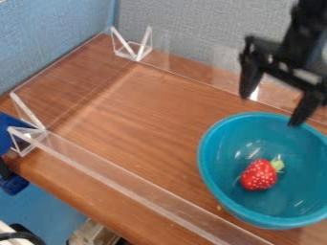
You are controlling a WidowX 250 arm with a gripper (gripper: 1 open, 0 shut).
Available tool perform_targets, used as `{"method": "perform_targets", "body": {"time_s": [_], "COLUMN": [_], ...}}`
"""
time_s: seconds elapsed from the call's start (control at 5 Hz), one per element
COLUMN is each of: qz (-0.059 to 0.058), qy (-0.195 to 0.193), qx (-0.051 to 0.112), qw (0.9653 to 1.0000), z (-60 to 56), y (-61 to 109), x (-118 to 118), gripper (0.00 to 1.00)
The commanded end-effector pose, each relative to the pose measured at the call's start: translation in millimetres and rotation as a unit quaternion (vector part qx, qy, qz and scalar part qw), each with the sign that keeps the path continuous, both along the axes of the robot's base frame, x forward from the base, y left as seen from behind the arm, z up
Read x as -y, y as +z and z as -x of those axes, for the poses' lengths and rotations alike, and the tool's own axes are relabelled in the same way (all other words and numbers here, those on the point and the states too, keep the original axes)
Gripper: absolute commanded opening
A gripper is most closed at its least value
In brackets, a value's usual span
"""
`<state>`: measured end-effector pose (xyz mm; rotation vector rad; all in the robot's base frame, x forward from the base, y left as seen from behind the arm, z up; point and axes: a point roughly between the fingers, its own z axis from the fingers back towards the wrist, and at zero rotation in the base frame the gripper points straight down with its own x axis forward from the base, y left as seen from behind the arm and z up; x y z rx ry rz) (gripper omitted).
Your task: Put the strawberry in the blue bowl
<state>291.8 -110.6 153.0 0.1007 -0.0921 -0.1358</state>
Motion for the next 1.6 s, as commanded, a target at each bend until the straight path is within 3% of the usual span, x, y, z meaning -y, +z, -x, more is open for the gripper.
{"method": "perform_targets", "body": {"time_s": [0.0,0.8,1.4], "qz": [0.015,0.023,0.025], "qy": [0.029,0.037,0.029], "qx": [0.05,0.031,0.024], "qw": [0.9982,0.9986,0.999], "z": [8.5,14.2,17.3], "y": [35.9,3.3,-1.8], "x": [-17.0,-10.7,-3.8], "gripper": [1.0,1.0,1.0]}}
